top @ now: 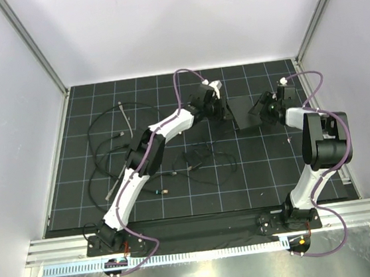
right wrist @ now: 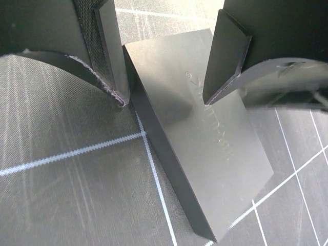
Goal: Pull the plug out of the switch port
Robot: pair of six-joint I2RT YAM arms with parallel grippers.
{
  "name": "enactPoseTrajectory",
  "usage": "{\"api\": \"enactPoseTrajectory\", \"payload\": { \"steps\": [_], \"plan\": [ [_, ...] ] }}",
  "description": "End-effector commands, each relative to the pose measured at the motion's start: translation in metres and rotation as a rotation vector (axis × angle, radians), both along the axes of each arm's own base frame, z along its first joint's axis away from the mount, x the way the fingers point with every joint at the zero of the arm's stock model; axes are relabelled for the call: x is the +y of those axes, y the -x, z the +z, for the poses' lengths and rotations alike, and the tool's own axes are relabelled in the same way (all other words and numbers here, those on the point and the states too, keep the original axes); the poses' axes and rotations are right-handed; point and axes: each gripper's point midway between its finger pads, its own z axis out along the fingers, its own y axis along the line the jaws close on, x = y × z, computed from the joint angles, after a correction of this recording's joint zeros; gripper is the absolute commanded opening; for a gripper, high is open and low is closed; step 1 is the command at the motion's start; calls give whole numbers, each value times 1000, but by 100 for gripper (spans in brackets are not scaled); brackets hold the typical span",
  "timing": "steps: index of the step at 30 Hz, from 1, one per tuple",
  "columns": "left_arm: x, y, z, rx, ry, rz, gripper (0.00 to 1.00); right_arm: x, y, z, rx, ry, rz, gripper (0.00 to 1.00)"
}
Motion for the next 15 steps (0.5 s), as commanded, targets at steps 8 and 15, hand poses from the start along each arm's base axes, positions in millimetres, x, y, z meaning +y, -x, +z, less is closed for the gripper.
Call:
{"api": "enactPoseTrajectory", "payload": {
  "steps": [8, 15],
  "plan": [
    [7, 50, 51, -91, 33, -320, 61, -16, 5, 11, 27, 118, -19, 67],
    [-1, 61, 44, -260, -64, -464, 63, -19, 15, 19, 35, 148, -21, 67]
  ]
}}
